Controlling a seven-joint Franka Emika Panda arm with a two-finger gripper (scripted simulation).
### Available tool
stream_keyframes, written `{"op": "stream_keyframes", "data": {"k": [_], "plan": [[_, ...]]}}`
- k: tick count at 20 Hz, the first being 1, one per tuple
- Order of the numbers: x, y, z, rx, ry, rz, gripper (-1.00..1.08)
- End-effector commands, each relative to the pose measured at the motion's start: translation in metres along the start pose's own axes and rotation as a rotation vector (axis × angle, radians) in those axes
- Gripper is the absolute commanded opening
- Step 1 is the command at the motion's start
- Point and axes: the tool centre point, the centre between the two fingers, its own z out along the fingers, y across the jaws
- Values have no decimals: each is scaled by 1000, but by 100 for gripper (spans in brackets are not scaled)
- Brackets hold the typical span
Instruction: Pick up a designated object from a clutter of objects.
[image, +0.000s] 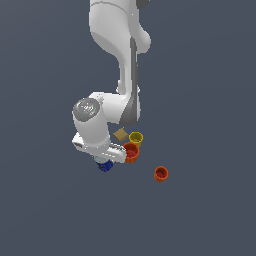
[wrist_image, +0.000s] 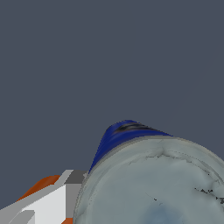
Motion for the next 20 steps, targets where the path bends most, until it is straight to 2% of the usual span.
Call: {"op": "stream_keyframes", "data": {"k": [1,20], "plan": [[-5,-1,-13,1,5,0,-100],[-94,-9,-146,0,6,0,-100]]}}
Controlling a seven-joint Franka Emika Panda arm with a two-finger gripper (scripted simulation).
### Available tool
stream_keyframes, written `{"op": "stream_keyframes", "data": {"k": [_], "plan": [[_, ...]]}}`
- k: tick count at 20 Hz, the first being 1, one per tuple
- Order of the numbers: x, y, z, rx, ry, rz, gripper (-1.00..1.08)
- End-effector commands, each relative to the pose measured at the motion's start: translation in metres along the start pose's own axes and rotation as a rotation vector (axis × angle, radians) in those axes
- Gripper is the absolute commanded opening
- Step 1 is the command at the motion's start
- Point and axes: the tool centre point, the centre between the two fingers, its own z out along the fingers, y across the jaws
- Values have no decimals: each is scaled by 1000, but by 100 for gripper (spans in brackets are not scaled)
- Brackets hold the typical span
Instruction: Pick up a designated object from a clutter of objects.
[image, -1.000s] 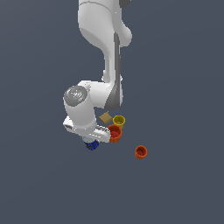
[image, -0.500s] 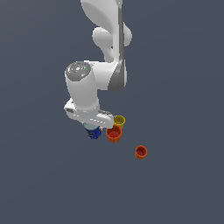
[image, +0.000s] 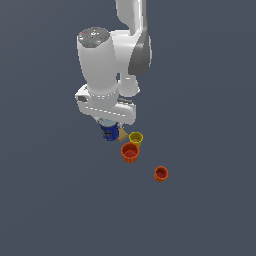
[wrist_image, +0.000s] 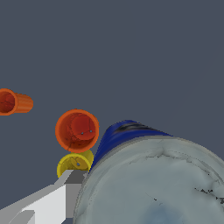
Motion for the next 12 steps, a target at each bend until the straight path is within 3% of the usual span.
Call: {"op": "stream_keyframes", "data": {"k": [1,12], "plan": [[-12,-1,-21,0,4,0,-100],[-69,-7,-113,-1,5,0,-100]]}}
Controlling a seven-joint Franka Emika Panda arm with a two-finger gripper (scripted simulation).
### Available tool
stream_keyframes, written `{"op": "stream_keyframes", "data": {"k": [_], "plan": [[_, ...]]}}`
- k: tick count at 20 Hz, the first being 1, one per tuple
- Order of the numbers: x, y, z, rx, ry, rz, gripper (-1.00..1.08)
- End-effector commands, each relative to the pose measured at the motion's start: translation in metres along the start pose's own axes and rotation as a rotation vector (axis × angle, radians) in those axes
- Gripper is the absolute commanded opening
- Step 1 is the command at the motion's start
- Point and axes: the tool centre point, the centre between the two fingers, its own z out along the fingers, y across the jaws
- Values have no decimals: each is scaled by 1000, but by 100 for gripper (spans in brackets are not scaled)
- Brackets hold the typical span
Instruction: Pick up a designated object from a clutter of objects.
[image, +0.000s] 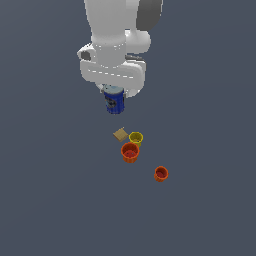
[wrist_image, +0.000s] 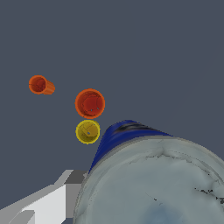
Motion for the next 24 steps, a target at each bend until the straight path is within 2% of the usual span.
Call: {"op": "stream_keyframes", "data": {"k": [1,12,24], "plan": [[-12,-1,-22,0,3,0,-100],[-48,-7,-85,1,3,0,-100],[-52,-8,-95,2,3,0,-100]]}}
